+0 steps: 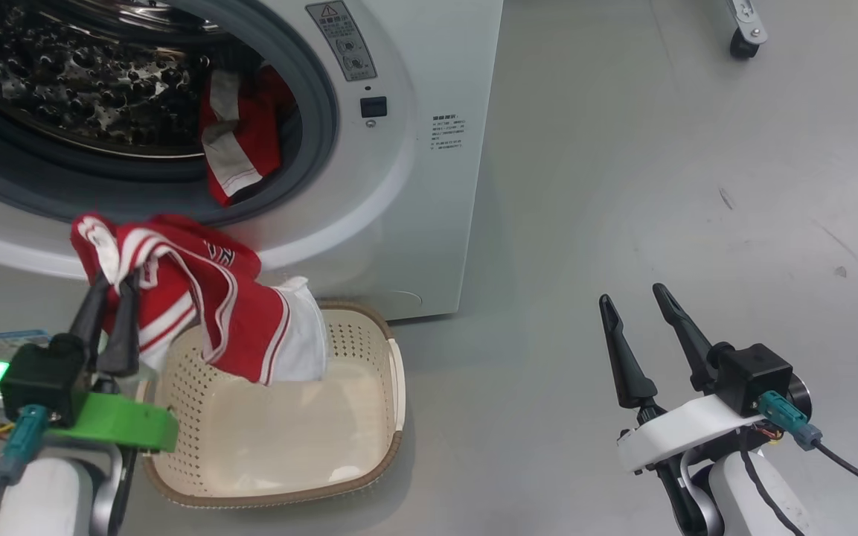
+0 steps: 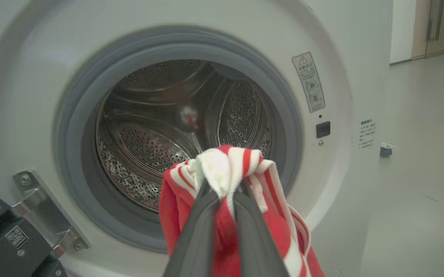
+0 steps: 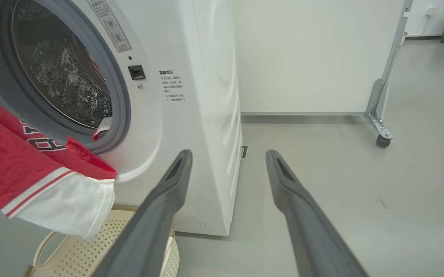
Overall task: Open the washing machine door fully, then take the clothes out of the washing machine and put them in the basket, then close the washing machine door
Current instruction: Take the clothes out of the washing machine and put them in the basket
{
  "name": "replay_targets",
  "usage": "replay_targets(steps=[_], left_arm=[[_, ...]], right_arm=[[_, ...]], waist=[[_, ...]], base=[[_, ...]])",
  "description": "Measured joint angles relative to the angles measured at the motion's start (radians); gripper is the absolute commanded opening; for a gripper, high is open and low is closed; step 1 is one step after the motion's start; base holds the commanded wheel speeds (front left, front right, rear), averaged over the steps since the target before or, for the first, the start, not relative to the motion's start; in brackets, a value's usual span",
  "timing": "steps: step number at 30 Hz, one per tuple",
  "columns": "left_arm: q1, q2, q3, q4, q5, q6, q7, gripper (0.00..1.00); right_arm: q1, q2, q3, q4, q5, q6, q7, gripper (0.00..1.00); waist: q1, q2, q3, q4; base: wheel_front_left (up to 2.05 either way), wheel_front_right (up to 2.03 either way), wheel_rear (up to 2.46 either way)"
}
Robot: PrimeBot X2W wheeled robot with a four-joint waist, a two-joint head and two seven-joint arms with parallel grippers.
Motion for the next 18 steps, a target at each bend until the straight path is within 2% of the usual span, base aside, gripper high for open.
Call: replay_targets(steps=[18], left_arm=[[0.051, 0.002, -0.053, 0.238, -0.022, -0.037, 0.141, 0.00]], right_arm=[[-0.046, 0.002, 0.018, -0.031, -0.003, 0.008, 0.000, 1.00]], waist=[[0.0000, 0.0000, 0.128, -0.058]], base=[[0.00, 0.00, 0.00]])
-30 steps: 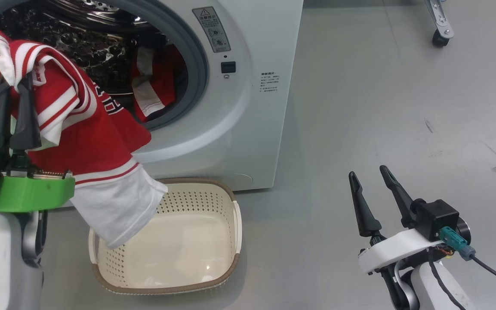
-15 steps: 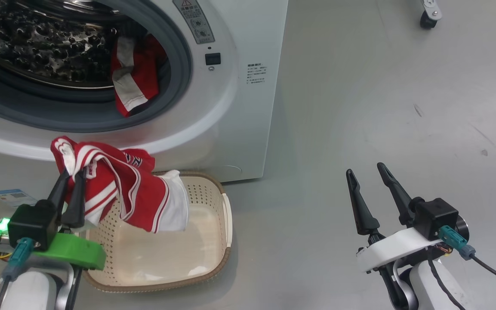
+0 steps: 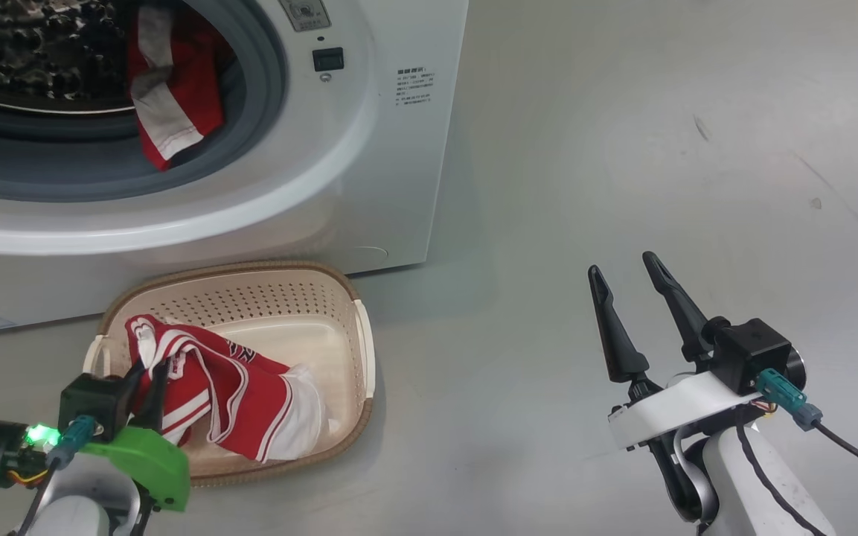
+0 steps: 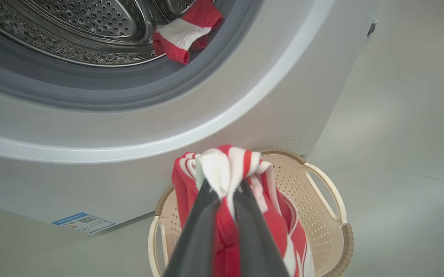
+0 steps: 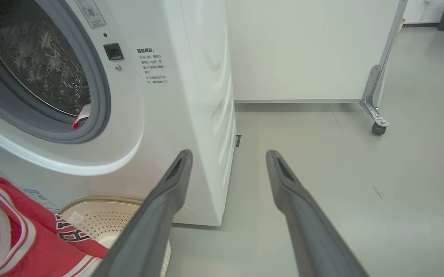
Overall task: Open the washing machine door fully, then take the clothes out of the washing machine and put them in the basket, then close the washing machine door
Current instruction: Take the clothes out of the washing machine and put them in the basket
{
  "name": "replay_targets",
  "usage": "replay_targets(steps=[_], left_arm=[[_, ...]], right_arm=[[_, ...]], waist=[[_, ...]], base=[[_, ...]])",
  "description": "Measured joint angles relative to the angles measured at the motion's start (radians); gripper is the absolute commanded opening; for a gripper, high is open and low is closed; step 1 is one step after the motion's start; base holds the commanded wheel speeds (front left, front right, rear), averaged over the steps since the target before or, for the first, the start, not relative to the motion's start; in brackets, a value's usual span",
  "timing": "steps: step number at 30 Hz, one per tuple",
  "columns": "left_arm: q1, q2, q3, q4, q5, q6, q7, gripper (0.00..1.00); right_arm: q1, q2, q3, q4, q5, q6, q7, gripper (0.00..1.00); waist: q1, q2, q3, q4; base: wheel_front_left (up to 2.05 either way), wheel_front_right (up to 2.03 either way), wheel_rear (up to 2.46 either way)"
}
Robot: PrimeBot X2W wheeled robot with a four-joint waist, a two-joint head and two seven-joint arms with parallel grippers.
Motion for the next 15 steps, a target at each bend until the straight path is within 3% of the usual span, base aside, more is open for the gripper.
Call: replay_targets(steps=[15], left_arm=[[-0.164, 0.035, -0.001, 0.150, 0.002, -0.010, 0.061, 0.00]], right_arm=[[-0.060, 0.004, -0.004, -0.041, -0.001, 0.000, 0.000, 1.00]], waist=[[0.0001, 0.0000, 0.169, -0.080]], base=[[0.00, 0.00, 0.00]])
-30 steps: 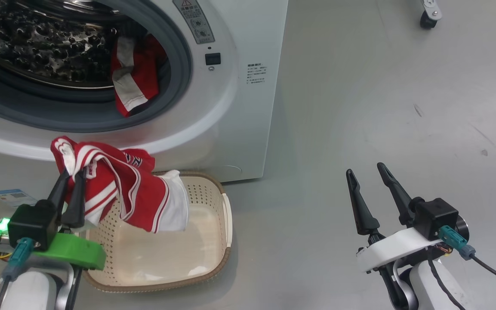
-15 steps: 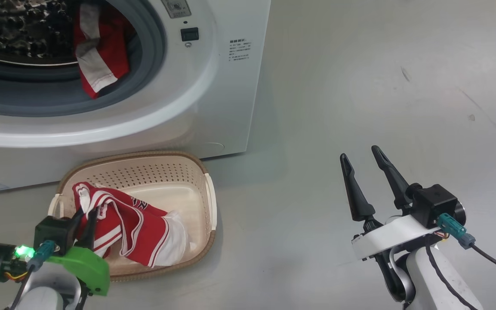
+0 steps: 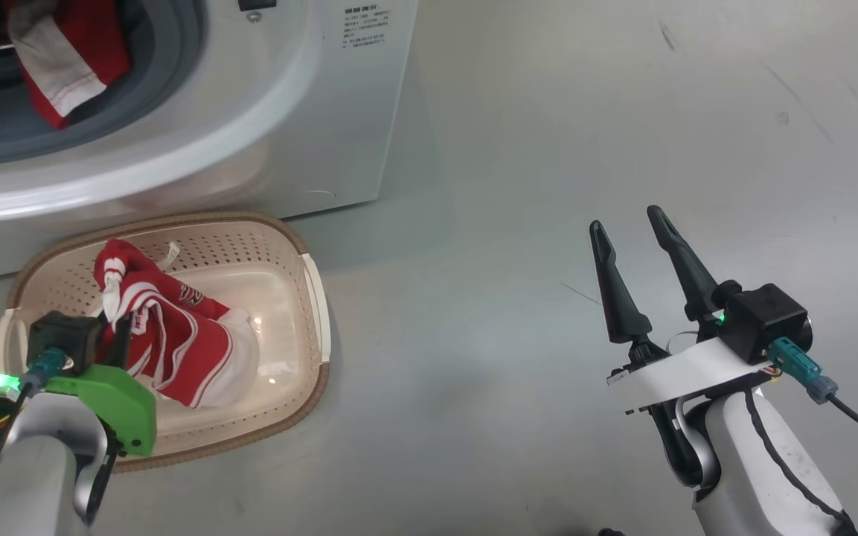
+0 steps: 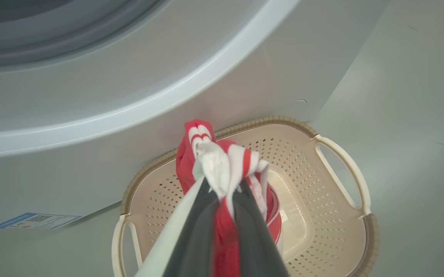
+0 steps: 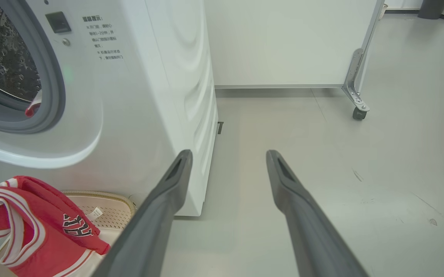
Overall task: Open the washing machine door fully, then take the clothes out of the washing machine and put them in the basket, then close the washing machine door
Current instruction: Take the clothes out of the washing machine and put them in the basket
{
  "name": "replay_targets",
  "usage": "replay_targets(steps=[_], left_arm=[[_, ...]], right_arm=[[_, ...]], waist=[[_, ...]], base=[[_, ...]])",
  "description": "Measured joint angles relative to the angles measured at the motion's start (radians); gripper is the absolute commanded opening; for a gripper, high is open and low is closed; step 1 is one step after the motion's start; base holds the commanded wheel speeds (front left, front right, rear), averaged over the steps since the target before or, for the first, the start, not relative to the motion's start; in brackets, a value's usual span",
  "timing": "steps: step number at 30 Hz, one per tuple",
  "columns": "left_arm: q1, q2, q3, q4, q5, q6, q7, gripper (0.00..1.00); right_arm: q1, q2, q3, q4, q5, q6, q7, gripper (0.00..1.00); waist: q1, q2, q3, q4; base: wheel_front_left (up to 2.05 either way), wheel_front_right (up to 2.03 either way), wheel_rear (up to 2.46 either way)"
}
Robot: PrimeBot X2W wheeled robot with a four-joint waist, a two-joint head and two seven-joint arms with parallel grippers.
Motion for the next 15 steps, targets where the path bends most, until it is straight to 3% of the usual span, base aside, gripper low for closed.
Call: replay_targets(steps=[15], left_arm=[[-0.083, 0.027, 0.024, 0.200, 0.008, 0.012, 0.017, 0.00]], right_arm=[[-0.042, 0.010, -0.005, -0.014, 0.015, 0.000, 0.000, 1.00]], waist=[[0.0000, 0.0000, 0.138, -0.072]], base=[[0.00, 0.00, 0.00]])
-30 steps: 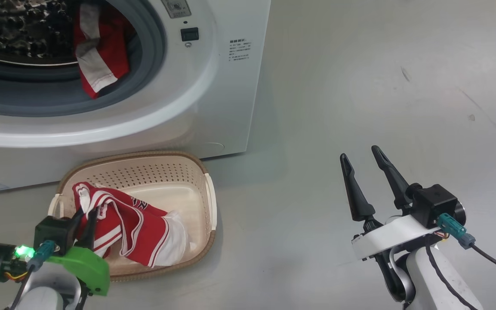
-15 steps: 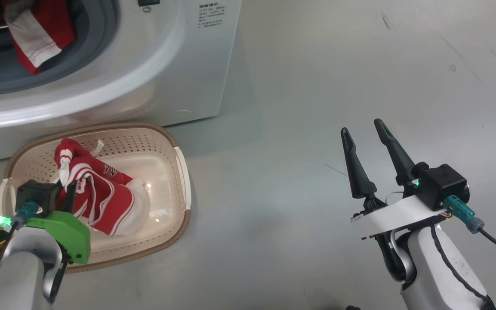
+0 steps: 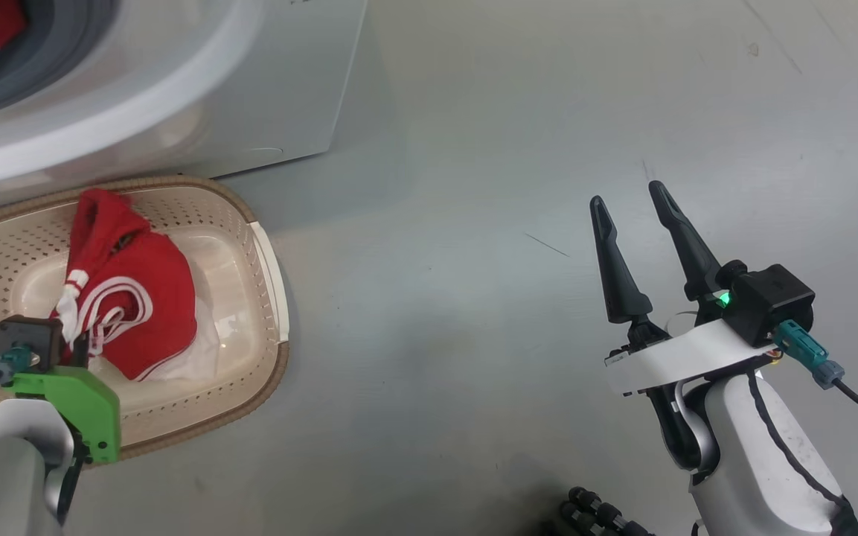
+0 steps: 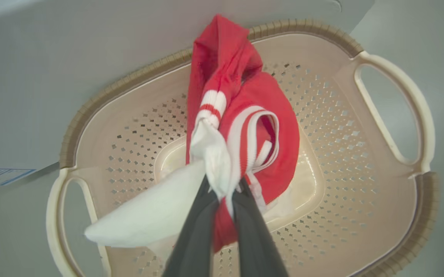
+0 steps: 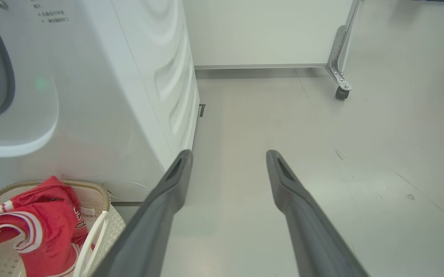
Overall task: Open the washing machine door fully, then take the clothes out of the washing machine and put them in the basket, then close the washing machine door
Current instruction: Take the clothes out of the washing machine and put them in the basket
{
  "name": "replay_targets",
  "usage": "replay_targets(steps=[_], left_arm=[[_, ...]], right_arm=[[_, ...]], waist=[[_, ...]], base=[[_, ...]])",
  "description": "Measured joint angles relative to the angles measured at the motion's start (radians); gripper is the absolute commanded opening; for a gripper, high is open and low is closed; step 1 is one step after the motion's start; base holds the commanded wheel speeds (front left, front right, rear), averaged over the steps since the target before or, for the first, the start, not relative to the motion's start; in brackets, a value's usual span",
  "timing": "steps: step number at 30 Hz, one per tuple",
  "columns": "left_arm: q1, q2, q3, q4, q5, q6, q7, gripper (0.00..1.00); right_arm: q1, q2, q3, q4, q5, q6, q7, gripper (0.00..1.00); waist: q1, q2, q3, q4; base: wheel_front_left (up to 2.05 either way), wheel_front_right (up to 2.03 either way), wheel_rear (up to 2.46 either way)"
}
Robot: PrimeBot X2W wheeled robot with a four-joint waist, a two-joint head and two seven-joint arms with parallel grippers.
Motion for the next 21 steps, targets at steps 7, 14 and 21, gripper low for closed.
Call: replay_targets(steps=[7, 14, 21], left_arm=[[-0.037, -0.017, -0.001, 0.061, 0.001, 0.009, -0.015, 1.00], [-0.058, -0.037, -0.012, 0.125, 0.000, 0.009, -0.039, 1.00], [-0.086, -0.069, -0.019, 0.142, 0.000, 0.007, -0.115, 1.00]], right_arm=[[-0.001, 0.001, -0.011, 0.001, 0.000, -0.002, 0.000, 1.00], [-0.011, 0.001, -0.010, 0.008, -0.002, -0.002, 0.000, 1.00], [-0.016, 0.001, -0.019, 0.019, -0.009, -0.002, 0.000, 1.00]], waist=[[0.0000, 0.0000, 0.006, 0.009], [0.0000, 0.0000, -0.013, 0.033], [0.0000, 0.0000, -0.051, 0.052]], base=[[0.00, 0.00, 0.00], [0.00, 0.00, 0.00], [0.00, 0.00, 0.00]])
